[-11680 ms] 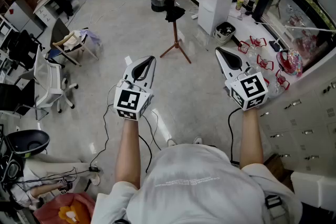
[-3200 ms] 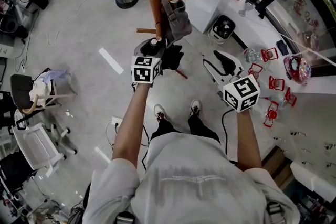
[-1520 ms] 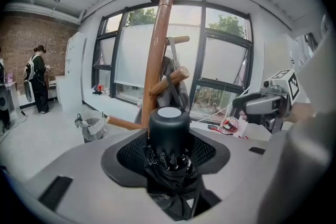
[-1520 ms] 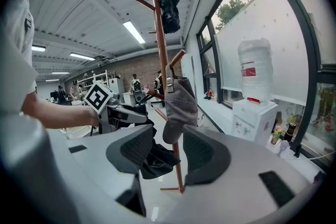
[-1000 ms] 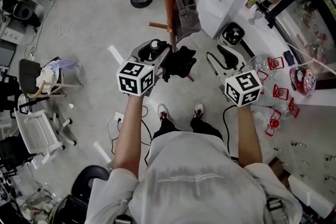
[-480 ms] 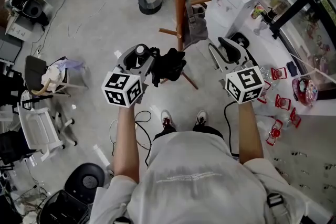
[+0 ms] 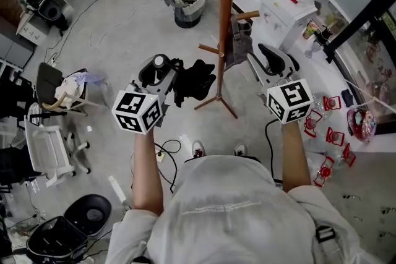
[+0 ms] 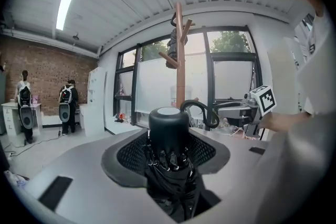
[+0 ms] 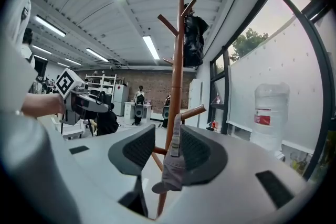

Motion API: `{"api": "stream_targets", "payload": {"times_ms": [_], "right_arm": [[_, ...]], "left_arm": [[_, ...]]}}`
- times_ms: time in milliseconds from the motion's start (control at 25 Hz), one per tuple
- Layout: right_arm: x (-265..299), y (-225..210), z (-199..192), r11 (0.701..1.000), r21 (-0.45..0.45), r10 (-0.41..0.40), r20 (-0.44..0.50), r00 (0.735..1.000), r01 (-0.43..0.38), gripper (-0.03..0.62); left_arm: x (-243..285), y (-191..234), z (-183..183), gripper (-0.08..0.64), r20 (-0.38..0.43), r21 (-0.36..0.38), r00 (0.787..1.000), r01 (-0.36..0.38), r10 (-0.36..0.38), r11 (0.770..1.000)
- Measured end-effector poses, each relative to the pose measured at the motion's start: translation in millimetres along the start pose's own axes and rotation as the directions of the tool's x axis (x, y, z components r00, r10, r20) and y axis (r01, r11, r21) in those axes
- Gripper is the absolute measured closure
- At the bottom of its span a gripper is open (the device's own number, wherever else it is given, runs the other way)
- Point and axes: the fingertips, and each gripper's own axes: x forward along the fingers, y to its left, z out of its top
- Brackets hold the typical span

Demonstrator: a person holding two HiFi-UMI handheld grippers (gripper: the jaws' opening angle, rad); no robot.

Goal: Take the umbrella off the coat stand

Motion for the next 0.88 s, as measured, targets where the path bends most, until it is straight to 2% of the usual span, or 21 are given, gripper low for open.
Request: {"api": "stream_targets", "payload": {"times_ms": [320, 600, 680, 800, 880], "right_arm": [[9.8, 0.3, 12.0, 0.999, -0.04, 0.016, 0.02, 1.0, -0.015, 0.431], [14.0, -1.4, 12.6, 0.999, -0.049, 0.017, 0.027, 0.999, -0.015, 0.442], [14.5, -2.0, 14.5, 0.999, -0.047, 0.008, 0.035, 0.999, -0.007, 0.47], [14.0, -3.8, 16.0, 0.999, -0.046, -0.004, 0.042, 0.999, 0.006, 0.554], [13.5, -3.2, 14.5, 0.999, -0.049, -0.002, 0.035, 0.999, 0.003, 0.568]], "left_arm": [[-13.0, 2.7, 23.6, 0.334, 0.051, 0.019, 0.998, -0.032, 0.031, 0.999], [-11.4, 1.3, 25.0, 0.334, 0.053, 0.042, 0.998, -0.034, 0.032, 0.999], [-11.0, 1.5, 25.7, 0.334, 0.052, 0.045, 0.998, -0.029, 0.026, 0.999], [-9.6, 1.4, 27.1, 0.334, 0.049, 0.051, 0.999, -0.022, 0.019, 0.998], [-8.6, 1.3, 26.7, 0.334, 0.045, 0.055, 0.999, -0.021, 0.018, 0.998]]}}
